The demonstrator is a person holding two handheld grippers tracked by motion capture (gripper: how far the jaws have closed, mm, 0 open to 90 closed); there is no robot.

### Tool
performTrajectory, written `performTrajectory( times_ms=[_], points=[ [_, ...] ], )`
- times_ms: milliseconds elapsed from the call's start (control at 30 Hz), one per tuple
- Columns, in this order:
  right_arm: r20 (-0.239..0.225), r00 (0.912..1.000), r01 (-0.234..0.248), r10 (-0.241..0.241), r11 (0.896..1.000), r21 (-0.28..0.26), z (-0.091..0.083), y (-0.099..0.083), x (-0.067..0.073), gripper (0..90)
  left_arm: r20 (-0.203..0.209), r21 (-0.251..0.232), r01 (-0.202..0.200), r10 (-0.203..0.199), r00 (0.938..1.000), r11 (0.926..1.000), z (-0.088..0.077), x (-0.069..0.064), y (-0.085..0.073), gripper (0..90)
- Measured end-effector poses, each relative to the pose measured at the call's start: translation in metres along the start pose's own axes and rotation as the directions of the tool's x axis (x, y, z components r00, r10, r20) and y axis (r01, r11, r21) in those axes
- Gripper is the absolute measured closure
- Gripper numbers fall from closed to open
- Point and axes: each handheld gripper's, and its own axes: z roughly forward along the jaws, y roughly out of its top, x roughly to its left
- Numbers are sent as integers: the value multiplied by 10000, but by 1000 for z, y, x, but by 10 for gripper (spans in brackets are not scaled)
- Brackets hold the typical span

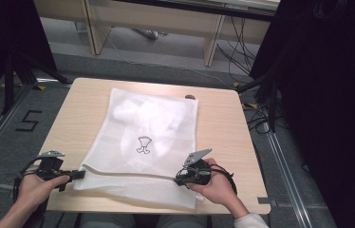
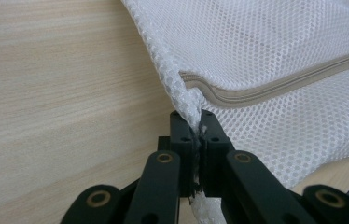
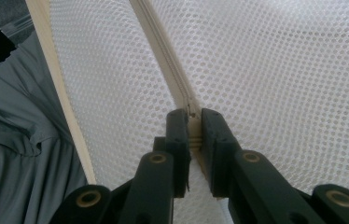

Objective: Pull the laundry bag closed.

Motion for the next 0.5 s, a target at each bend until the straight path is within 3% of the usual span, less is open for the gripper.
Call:
performTrajectory(
  times_ms=[67,100,200,267,300,333,433,467,500],
  points=[
    [-21,10000,-46,46,10000,-25,-1,-1,-1,826,-1,-12,16,-16,10000,10000,0,0,0,858],
    [93,9994,-346,346,9994,40,-3,-3,-1,826,-8,-28,40,-40,10000,10000,0,0,0,858],
    [185,9992,-354,353,9994,32,-6,-5,-2,826,-19,-143,136,-136,9999,9998,1,-1,0,858],
    [80,9992,-391,391,9992,34,-7,-7,-2,826,5,-1,-6,6,10000,10000,0,0,0,858],
    [18,9999,-150,151,9999,-62,-6,-8,-4,826,28,-92,107,-107,9999,9999,1,-1,0,858],
    [96,9994,-336,336,9994,6,-7,-9,-3,826,-23,29,-32,32,10000,10000,0,0,0,858],
    [106,9994,-344,344,9994,13,-7,-9,-3,826,-17,-276,253,-254,9997,9993,2,-2,0,858],
    [99,9994,-325,325,9995,13,-8,-9,-3,826,-3,29,-40,40,10000,10000,0,0,0,859],
    [63,9993,-357,356,9994,36,-8,-9,-3,826,-3,29,-40,40,10000,10000,0,0,0,859]
  ],
)
